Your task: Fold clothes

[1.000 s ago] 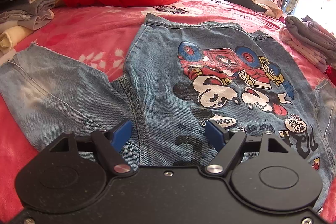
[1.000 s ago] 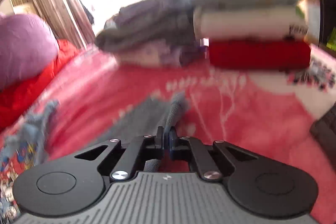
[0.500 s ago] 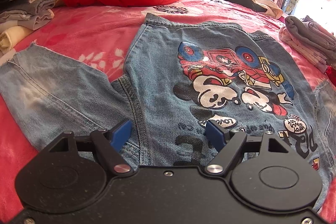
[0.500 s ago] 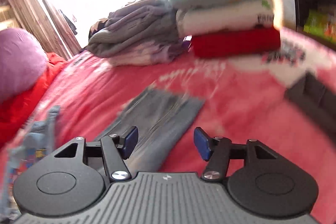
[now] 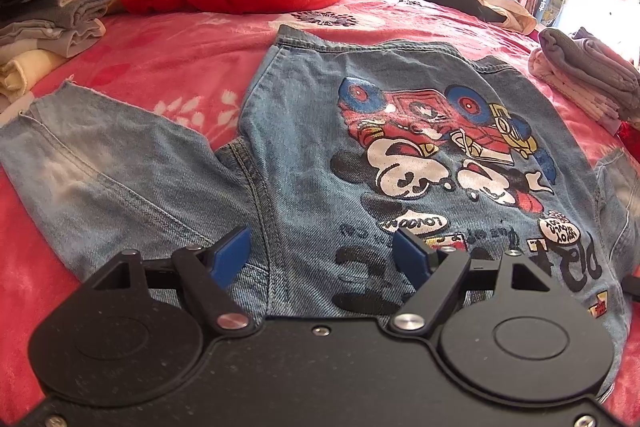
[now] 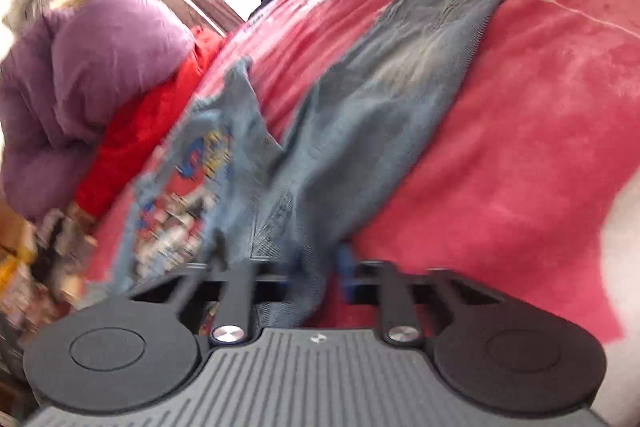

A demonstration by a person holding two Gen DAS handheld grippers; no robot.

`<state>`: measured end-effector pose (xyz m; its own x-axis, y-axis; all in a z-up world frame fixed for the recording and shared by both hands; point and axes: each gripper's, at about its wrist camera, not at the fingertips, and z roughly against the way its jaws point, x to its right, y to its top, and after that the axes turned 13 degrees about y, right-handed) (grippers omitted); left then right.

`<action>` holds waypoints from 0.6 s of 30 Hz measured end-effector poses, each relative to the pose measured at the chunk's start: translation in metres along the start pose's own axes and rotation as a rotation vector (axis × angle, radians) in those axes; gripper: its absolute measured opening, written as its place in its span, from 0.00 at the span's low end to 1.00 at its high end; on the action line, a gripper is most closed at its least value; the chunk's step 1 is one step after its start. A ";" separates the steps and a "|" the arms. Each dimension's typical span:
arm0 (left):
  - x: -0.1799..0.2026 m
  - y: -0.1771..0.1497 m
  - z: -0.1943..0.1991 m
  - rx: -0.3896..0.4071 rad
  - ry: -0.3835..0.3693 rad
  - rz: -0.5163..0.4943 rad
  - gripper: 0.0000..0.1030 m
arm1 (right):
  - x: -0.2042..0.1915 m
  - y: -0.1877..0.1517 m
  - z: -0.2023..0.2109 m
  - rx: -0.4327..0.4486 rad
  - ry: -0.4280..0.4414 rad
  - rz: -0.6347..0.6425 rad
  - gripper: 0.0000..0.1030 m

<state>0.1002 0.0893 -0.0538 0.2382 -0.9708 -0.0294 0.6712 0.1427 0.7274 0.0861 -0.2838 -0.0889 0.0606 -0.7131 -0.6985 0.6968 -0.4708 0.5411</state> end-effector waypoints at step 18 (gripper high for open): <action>-0.002 0.002 0.004 0.001 -0.008 0.014 0.77 | -0.003 0.025 0.025 0.189 -0.184 0.106 0.37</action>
<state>0.0985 0.0908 -0.0497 0.2418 -0.9702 -0.0139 0.6672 0.1559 0.7284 0.0858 -0.3062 -0.0614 -0.0165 -0.8377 -0.5459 0.5470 -0.4646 0.6964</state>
